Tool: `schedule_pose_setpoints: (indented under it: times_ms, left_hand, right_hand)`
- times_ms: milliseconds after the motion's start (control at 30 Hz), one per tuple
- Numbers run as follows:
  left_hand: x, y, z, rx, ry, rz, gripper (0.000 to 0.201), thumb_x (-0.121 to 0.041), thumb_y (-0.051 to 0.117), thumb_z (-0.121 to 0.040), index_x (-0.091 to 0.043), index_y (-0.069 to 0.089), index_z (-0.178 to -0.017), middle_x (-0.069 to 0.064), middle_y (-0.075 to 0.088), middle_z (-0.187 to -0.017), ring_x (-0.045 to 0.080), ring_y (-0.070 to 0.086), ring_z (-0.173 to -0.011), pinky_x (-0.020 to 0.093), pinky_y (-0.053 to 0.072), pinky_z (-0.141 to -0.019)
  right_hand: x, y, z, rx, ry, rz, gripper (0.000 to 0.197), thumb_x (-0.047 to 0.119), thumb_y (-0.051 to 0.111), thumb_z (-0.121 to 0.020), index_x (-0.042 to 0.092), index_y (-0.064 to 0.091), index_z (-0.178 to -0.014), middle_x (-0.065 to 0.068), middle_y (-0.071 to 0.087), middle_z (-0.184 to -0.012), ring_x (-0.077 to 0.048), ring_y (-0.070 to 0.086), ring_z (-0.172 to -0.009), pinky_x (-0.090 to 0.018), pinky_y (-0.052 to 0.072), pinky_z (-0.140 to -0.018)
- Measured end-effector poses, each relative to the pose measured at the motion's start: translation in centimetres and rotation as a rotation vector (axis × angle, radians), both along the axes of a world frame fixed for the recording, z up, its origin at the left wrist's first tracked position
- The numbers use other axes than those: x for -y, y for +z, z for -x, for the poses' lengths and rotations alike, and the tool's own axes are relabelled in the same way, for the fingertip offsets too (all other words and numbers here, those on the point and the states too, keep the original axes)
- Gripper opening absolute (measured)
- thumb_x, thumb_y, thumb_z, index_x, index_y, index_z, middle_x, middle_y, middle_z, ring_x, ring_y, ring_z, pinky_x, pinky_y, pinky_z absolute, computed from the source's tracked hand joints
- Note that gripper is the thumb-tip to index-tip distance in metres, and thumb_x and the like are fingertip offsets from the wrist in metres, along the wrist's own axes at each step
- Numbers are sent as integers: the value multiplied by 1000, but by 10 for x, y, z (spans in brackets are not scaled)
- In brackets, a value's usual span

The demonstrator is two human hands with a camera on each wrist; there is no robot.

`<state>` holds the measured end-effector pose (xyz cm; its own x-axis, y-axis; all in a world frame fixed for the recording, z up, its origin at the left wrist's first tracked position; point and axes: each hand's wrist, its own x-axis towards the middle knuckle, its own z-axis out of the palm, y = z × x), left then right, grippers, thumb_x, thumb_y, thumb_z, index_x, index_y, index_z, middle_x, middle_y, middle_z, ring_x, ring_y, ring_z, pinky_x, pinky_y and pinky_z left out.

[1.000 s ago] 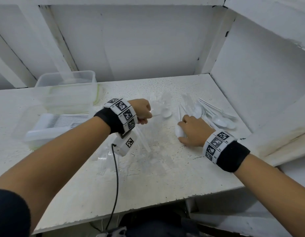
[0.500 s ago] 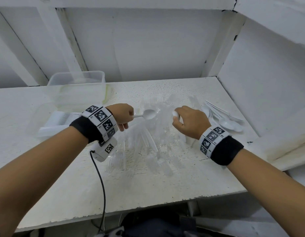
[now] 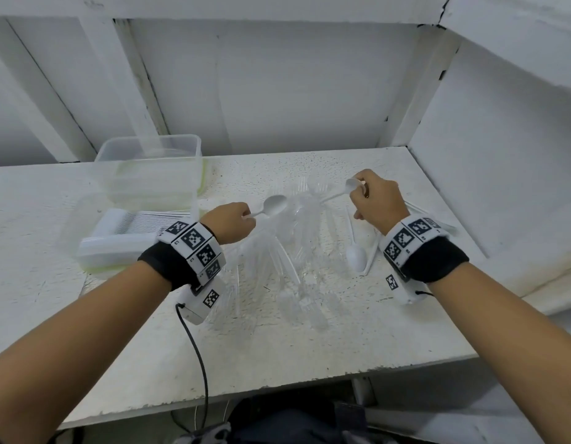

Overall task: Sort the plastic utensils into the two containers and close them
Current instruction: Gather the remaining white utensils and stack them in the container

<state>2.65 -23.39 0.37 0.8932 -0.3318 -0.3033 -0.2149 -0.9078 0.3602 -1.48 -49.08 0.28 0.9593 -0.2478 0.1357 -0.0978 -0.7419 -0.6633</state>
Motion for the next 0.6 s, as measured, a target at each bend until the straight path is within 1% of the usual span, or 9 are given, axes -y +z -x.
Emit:
schedule_pose_setpoints:
  times_ms: [67, 133, 233, 300, 333, 367, 433, 500, 600]
  left_hand:
    - [3, 0, 4, 72, 7, 138, 17, -29, 49, -94, -14, 54, -92, 0, 53, -80, 18, 48, -74, 27, 33, -61]
    - [12, 2, 8, 108, -23, 281, 20, -34, 56, -90, -17, 56, -80, -5, 49, -64, 13, 45, -60, 24, 32, -53]
    - [37, 5, 15, 84, -154, 313, 31, -38, 51, -93, -12, 65, -86, -5, 46, -56, 8, 39, -50, 20, 29, -50]
    - [59, 5, 18, 56, -292, 249, 34, -34, 42, -98, -10, 65, -104, -3, 55, -67, 8, 42, -54, 18, 31, -53]
    - [70, 3, 18, 25, -355, 220, 34, -31, 38, -100, -12, 62, -114, 0, 61, -80, 10, 47, -61, 19, 36, -59]
    - [81, 1, 18, -11, -402, 198, 33, -27, 37, -100, -14, 58, -122, 3, 64, -96, 12, 52, -73, 21, 39, -69]
    - [101, -5, 17, -54, -456, 143, 32, -20, 39, -99, -19, 54, -128, 4, 60, -122, 18, 56, -101, 27, 41, -89]
    - [119, -8, 17, -42, -527, 59, 34, -18, 44, -97, -20, 52, -130, 3, 55, -132, 20, 51, -116, 28, 37, -96]
    - [140, -12, 21, -13, -643, -46, 37, -19, 45, -96, -17, 51, -132, 4, 54, -134, 23, 50, -122, 30, 38, -98]
  right_hand:
    - [5, -2, 2, 15, -85, -177, 9, 15, 52, -91, 11, 56, -97, -5, 58, -70, -7, 59, -45, -31, 55, -58]
    - [11, -2, 4, 63, -200, -343, 8, 16, 59, -88, 9, 57, -92, -4, 56, -70, -10, 56, -49, -28, 54, -57]
    - [21, 5, 4, 170, -360, -520, 9, 12, 50, -92, 15, 49, -83, -3, 56, -80, -11, 57, -64, -28, 55, -67]
    - [26, 14, 4, 218, -383, -638, 7, 8, 38, -94, 15, 40, -94, 1, 55, -85, -14, 62, -77, -32, 54, -75]
    - [28, 19, 4, 227, -370, -690, 10, 7, 33, -94, 15, 34, -101, 1, 54, -88, -16, 62, -82, -33, 54, -77]
    - [30, 23, 5, 228, -351, -724, 13, 7, 30, -95, 15, 29, -105, 0, 54, -90, -18, 63, -85, -33, 54, -77]
    - [33, 28, 8, 212, -330, -715, 15, 8, 27, -96, 17, 24, -107, -6, 54, -95, -18, 63, -81, -34, 55, -77]
    - [39, 27, 13, 190, -325, -648, 15, 10, 27, -96, 18, 23, -108, -9, 55, -97, -16, 63, -77, -34, 56, -75]
    - [46, 22, 21, 171, -291, -522, 12, 10, 32, -97, 16, 30, -107, -6, 54, -96, -17, 64, -77, -37, 57, -74]
